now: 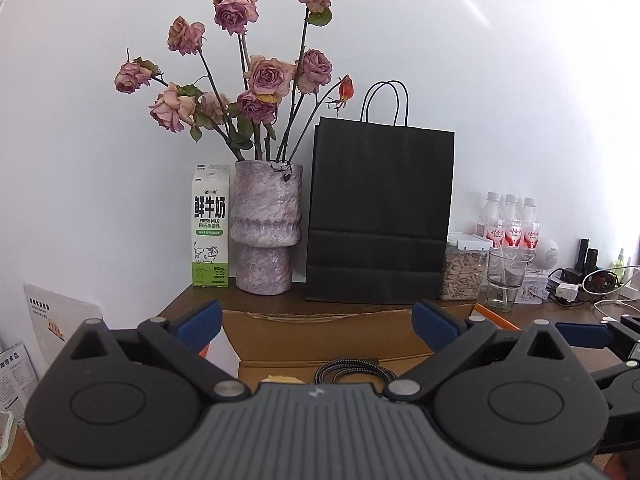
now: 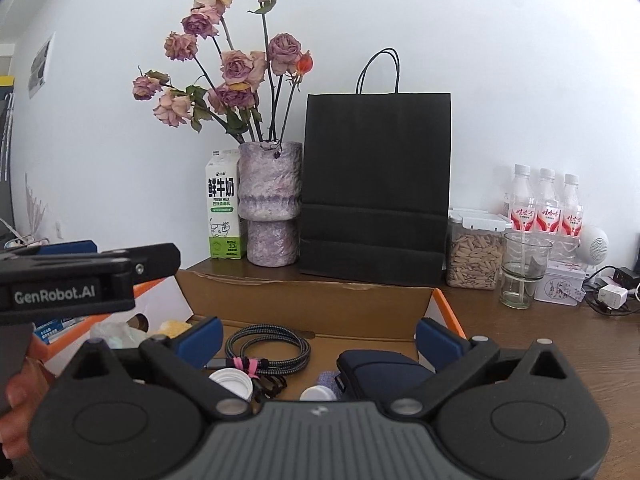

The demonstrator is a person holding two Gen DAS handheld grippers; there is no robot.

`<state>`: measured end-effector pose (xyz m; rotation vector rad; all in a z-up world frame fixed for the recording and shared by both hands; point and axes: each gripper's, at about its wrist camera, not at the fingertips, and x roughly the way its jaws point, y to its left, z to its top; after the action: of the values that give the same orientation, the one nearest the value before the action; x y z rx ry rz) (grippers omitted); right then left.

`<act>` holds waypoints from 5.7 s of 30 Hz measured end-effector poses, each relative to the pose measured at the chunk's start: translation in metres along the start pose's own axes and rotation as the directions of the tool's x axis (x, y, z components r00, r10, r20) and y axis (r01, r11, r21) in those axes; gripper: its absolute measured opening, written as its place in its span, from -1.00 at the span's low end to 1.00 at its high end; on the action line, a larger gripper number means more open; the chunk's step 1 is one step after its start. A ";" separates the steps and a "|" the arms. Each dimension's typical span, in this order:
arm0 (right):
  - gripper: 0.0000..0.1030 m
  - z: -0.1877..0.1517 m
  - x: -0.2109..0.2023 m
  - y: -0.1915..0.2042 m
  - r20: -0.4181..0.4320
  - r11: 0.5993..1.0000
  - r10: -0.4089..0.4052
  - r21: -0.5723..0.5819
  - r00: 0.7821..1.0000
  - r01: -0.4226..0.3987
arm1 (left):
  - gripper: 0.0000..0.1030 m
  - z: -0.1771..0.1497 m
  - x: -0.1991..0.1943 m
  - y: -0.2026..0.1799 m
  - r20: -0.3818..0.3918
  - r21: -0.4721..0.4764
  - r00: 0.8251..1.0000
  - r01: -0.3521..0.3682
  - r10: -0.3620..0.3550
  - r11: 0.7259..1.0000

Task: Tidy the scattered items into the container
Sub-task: 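Move both tools back toward the bottle and tissue beside the box, then grasp the white plastic bottle with the right tool, then lift the white bottle with the right tool while the left tool grasps the crumpled tissue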

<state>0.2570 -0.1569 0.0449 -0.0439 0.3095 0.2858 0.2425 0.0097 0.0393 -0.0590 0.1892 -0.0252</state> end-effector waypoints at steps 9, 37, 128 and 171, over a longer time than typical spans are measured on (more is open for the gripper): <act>1.00 -0.006 -0.015 -0.001 0.023 1.000 -0.020 -0.005 1.000 0.020 | 1.00 -0.006 -0.008 0.004 0.007 -0.027 1.000 -0.012 0.012 1.000; 1.00 -0.038 -0.062 -0.010 0.037 0.999 -0.026 0.024 0.999 0.025 | 1.00 -0.033 -0.057 0.005 0.070 0.028 0.998 -0.002 0.000 1.000; 0.62 -0.065 -0.076 -0.008 -0.096 0.984 -0.114 0.127 0.989 0.126 | 1.00 -0.069 -0.089 0.017 -0.158 -0.026 0.983 -0.094 0.089 0.995; 0.57 -0.072 -0.094 -0.021 -0.081 0.995 -0.069 0.072 0.994 0.075 | -0.66 -0.076 -0.070 -0.025 -0.242 -0.040 0.967 0.068 -0.076 0.997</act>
<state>0.1560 -0.2082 0.0052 0.0078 0.3957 0.2013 0.1587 -0.0175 -0.0201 -0.0948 0.4331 -0.1019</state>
